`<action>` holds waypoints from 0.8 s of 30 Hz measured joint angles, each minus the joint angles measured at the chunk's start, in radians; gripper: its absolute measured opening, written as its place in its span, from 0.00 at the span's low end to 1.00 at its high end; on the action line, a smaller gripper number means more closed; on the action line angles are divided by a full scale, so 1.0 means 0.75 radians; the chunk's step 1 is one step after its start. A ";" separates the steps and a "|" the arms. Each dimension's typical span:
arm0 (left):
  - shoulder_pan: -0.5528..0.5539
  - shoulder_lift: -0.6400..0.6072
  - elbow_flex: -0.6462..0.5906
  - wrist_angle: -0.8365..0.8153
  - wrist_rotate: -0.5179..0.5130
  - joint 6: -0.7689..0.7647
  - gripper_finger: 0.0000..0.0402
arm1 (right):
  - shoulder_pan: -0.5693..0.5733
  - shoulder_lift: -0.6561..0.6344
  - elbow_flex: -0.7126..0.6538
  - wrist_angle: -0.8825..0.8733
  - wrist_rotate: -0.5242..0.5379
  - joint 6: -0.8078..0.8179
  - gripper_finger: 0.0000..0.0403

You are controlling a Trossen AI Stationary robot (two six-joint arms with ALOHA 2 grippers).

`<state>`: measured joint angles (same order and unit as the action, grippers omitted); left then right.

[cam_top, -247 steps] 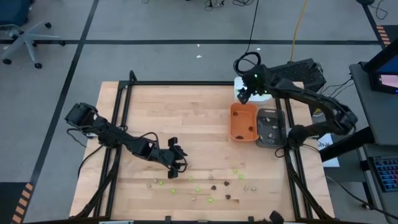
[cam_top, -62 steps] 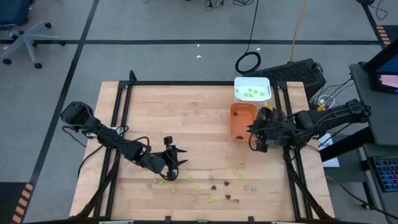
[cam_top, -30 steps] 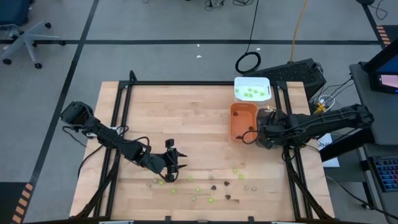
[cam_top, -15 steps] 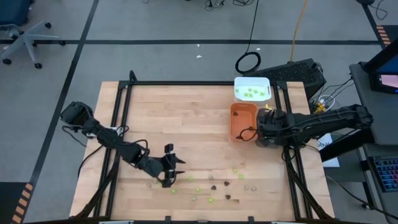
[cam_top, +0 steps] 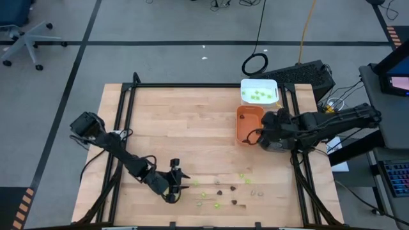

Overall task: Sort Halloween decoration
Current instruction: Put the green spider toy into the white bin

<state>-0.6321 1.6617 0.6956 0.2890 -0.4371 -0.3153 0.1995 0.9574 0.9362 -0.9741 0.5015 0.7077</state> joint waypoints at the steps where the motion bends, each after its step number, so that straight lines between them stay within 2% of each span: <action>1: 0.001 0.017 0.000 -0.001 0.000 -0.002 0.44 | 0.023 0.000 0.003 0.078 0.000 -0.053 0.41; 9: 0.034 0.151 -0.001 0.122 0.058 0.155 0.44 | 0.223 0.105 0.002 0.612 -0.004 -0.469 0.41; 16: 0.102 0.229 -0.001 0.166 0.145 0.288 0.43 | 0.334 0.326 0.002 0.816 -0.005 -0.610 0.41; 20: 0.146 0.241 -0.001 0.198 0.255 0.355 0.37 | 0.369 0.465 0.002 0.895 -0.005 -0.611 0.41; 24: 0.190 0.241 -0.001 0.192 0.366 0.399 0.25 | 0.394 0.594 0.002 1.015 -0.006 -0.611 0.41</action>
<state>-0.4897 1.8427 0.6952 0.4327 -0.1626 -0.0158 0.4952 1.4030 0.9379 -0.2126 0.4973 0.2494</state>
